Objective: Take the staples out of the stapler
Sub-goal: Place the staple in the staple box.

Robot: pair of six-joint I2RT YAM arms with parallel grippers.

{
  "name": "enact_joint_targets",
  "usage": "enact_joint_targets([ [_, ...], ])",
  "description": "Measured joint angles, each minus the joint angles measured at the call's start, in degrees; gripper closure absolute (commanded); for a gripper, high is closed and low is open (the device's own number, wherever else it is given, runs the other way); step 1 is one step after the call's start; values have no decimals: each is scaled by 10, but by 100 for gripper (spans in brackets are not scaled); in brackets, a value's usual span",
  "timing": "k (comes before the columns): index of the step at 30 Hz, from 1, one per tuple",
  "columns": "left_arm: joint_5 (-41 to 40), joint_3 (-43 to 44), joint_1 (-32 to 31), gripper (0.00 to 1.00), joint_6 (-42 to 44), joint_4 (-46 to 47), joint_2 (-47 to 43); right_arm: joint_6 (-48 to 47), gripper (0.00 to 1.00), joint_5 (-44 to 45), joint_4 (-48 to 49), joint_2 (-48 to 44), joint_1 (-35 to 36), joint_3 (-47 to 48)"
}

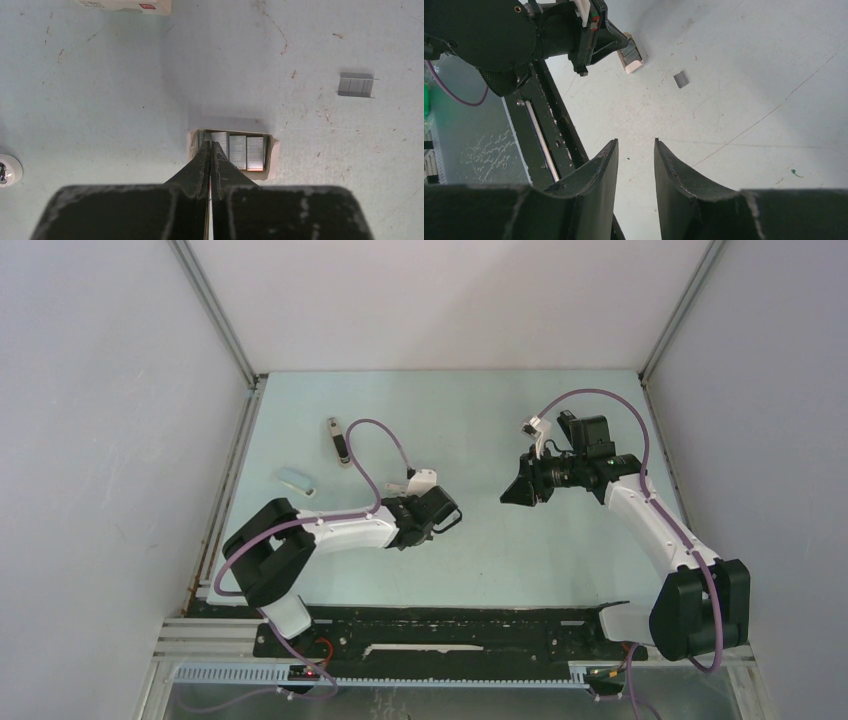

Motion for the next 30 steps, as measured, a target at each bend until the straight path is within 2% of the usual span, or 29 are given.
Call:
enact_joint_targets([
  [18, 1, 0, 0, 96, 4, -10, 1, 0, 59, 0, 0, 0, 0, 0],
  [30, 0, 0, -9, 93, 5, -33, -71, -3, 57, -7, -1, 0, 0, 0],
])
